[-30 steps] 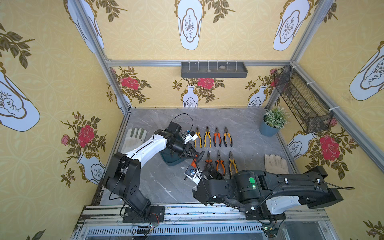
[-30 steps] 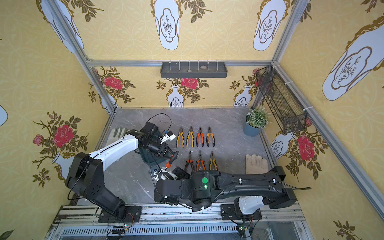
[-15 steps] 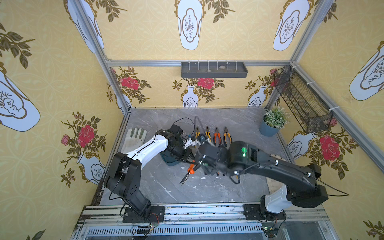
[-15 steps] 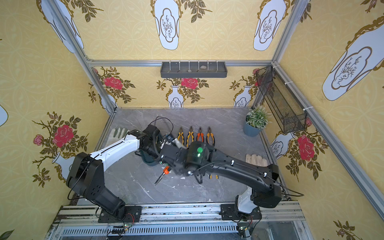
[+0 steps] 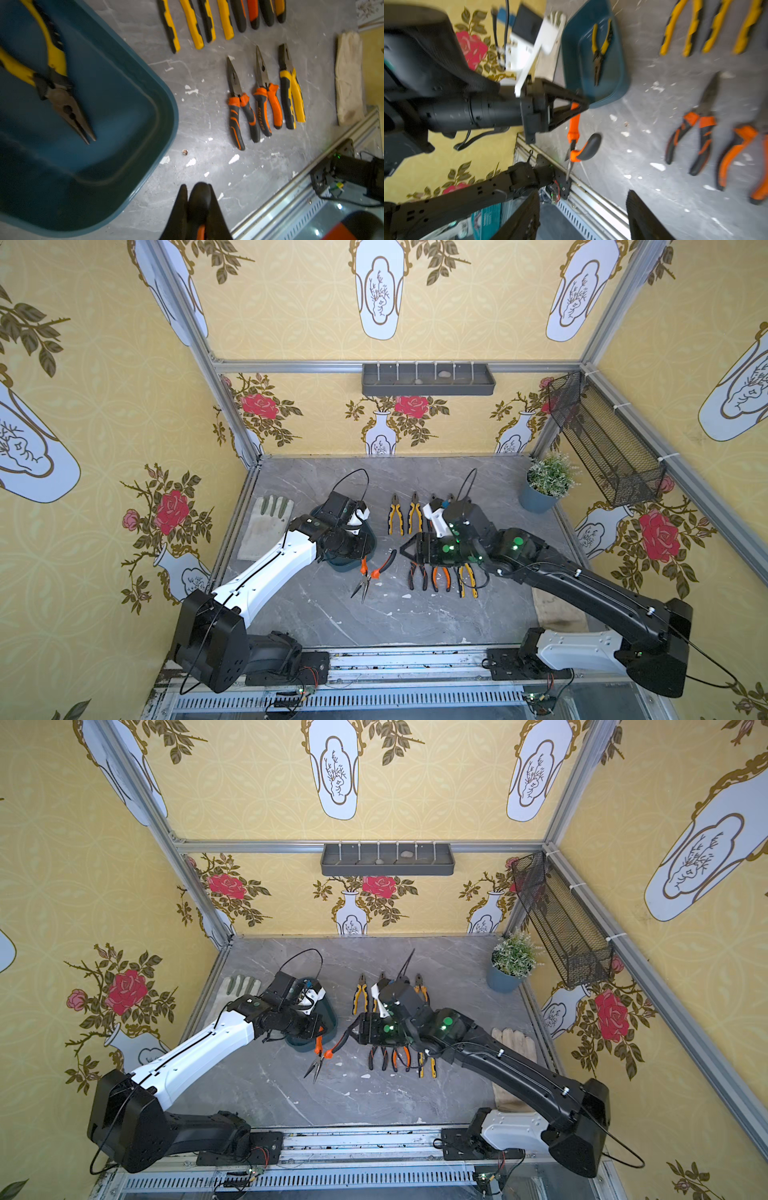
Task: Take the pliers out of the storage box
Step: Place the pliers at the center of the board.
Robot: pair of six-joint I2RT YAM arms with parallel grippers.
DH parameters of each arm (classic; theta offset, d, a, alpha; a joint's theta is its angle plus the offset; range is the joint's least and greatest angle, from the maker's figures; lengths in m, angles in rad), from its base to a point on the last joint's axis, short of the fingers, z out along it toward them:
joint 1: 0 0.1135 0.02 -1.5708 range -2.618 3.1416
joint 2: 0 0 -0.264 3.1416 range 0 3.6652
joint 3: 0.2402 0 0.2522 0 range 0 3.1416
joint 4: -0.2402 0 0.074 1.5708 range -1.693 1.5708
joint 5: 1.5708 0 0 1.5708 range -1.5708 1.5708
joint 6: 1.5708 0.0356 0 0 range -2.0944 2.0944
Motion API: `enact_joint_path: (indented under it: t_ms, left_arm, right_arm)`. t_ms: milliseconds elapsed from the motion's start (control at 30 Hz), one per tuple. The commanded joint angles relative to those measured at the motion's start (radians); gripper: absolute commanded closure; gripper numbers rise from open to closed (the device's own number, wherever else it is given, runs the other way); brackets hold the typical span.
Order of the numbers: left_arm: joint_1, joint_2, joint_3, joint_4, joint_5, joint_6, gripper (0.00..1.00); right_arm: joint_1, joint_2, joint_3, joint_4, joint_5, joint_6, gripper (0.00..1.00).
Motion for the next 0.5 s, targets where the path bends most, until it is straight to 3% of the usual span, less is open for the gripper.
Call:
enact_joint_path:
  t_ms: [0,300,467]
  left_arm:
    - [0.000,-0.001,0.001,0.055,-0.062,-0.073,1.00]
    - [0.000,-0.016,-0.010,0.067,-0.056,-0.093,1.00]
    - [0.000,-0.016,-0.021,0.093,-0.033,-0.109,1.00]
  right_arm:
    - [0.063,0.044,-0.008,0.178,0.054,0.059,0.34]
    - [0.070,0.080,-0.050,0.239,0.168,0.063,0.36]
    - [0.019,0.124,-0.072,0.307,0.144,0.050,0.39]
